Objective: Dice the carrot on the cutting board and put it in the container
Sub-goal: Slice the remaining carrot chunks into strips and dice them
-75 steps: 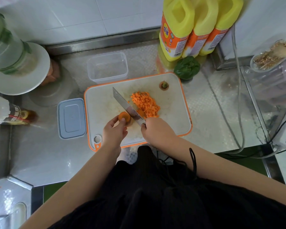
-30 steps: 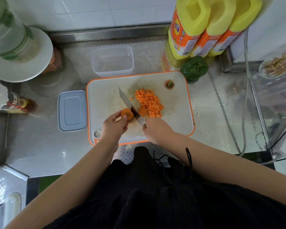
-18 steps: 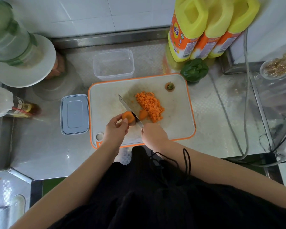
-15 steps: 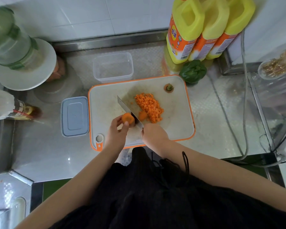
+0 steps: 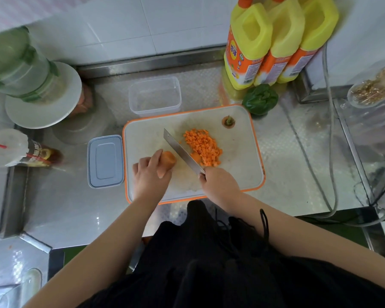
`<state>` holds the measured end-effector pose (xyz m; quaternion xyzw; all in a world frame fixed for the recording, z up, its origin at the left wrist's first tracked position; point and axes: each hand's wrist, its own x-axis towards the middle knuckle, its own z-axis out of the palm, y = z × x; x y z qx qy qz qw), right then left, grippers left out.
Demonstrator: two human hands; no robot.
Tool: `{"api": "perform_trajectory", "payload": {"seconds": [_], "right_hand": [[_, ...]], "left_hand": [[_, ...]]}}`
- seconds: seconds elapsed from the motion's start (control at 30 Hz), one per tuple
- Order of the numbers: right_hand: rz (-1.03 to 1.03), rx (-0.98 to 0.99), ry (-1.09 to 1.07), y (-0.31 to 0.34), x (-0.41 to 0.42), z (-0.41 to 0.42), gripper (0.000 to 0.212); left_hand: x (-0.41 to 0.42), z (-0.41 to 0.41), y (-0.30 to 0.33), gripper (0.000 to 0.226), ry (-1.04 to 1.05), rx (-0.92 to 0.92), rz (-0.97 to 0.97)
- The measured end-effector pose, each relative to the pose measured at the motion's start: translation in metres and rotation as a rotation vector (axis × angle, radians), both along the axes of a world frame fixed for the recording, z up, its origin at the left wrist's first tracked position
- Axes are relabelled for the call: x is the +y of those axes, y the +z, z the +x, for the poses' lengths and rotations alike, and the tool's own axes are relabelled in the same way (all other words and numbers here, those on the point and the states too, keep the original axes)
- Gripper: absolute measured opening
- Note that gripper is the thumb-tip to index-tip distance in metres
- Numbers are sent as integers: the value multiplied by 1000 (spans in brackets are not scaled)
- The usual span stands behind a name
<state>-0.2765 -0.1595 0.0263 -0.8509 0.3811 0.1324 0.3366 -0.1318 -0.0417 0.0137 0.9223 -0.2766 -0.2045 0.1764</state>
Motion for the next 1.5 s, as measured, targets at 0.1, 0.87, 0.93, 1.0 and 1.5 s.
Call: {"api": "perform_trajectory", "payload": {"seconds": [0.1,0.87,0.93,1.0,1.5], "right_hand": [[-32,21,35,-3,0,-1,27],[-693,-149,216,3,-1,-38,37],[-717,-162,240,1,-2,-39,34],[-712,-165,259,-2,-3,-41,34],[-597,-311,224,-16,-17,-70,24]], "left_hand": [[2,25,-1,60,-166,-127,269],[-41,-13,32,45,-339,-160,120],[-48,-14,30,53,-355,-133,191],[-52,-12,31,54,-347,-83,216],[-75,19,25,3,91,69,-265]]}}
